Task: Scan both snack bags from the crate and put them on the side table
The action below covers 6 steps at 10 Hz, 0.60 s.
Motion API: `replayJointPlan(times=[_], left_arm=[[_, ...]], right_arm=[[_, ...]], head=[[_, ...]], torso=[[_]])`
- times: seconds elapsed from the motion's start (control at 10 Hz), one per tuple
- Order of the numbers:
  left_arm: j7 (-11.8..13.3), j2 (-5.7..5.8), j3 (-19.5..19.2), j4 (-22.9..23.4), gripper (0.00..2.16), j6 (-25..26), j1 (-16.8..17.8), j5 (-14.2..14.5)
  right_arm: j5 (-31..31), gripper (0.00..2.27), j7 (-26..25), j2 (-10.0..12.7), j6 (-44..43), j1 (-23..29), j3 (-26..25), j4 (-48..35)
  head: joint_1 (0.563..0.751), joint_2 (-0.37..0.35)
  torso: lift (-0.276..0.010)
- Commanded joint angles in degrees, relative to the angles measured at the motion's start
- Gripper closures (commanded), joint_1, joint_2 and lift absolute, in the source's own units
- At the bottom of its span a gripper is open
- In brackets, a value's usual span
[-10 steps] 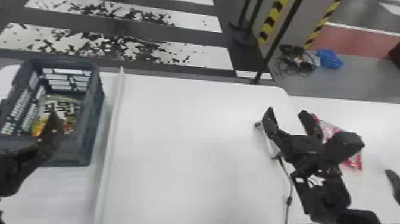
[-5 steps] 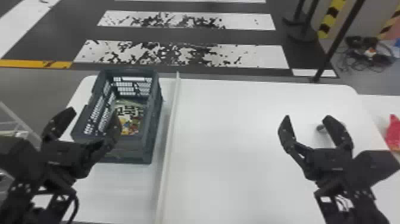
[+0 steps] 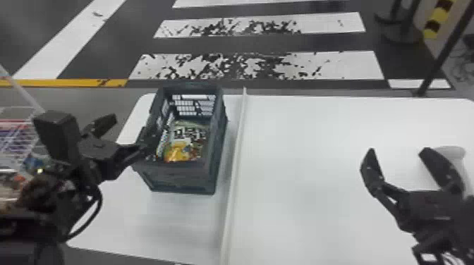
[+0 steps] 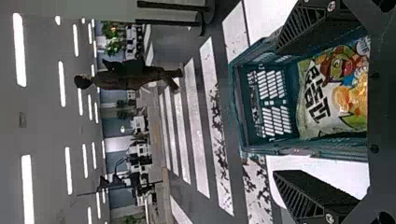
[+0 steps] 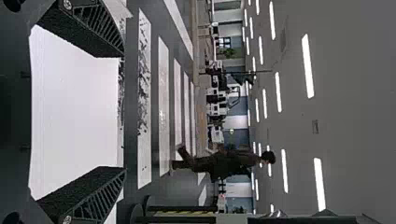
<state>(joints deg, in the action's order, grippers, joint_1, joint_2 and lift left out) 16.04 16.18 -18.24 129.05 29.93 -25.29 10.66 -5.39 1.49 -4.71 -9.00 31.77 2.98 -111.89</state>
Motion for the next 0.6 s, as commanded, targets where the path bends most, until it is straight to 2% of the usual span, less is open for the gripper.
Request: replayJointPlan(times=[0.0, 0.1, 0.3, 0.4, 0.5], left_arm=[[2.07, 4.30, -0.40, -1.43, 0.09, 2.02, 3.32, -1.35], [4.62, 6.41, 0.22, -3.90, 0.09, 2.20, 5.61, -2.75], [10.68, 9.93, 4.53, -10.49, 0.09, 4.49, 11.14, -7.94], [14.99, 10.63, 7.07, -13.56, 0.09, 8.00, 14.39, -11.28], [17.71, 10.98, 10.24, -16.99, 0.09, 8.53, 17.56, -13.48]], right_arm=[[0.55, 0.06, 0.00, 0.05, 0.17, 0.40, 0.36, -0.09], [0.99, 0.06, 0.00, 0.05, 0.17, 0.75, 0.71, -0.09], [1.52, 0.06, -0.09, 0.05, 0.53, 1.46, 0.71, -0.52], [1.87, 0.06, -0.09, 0.05, 0.88, 1.72, 0.63, -0.88], [2.05, 0.06, -0.09, 0.05, 1.23, 1.81, 0.71, -0.96]], head=[[0.695, 0.172], [0.695, 0.185], [0.695, 0.196], [0.695, 0.195], [0.695, 0.191]], torso=[[-0.087], [-0.087], [-0.087], [-0.087], [-0.087]])
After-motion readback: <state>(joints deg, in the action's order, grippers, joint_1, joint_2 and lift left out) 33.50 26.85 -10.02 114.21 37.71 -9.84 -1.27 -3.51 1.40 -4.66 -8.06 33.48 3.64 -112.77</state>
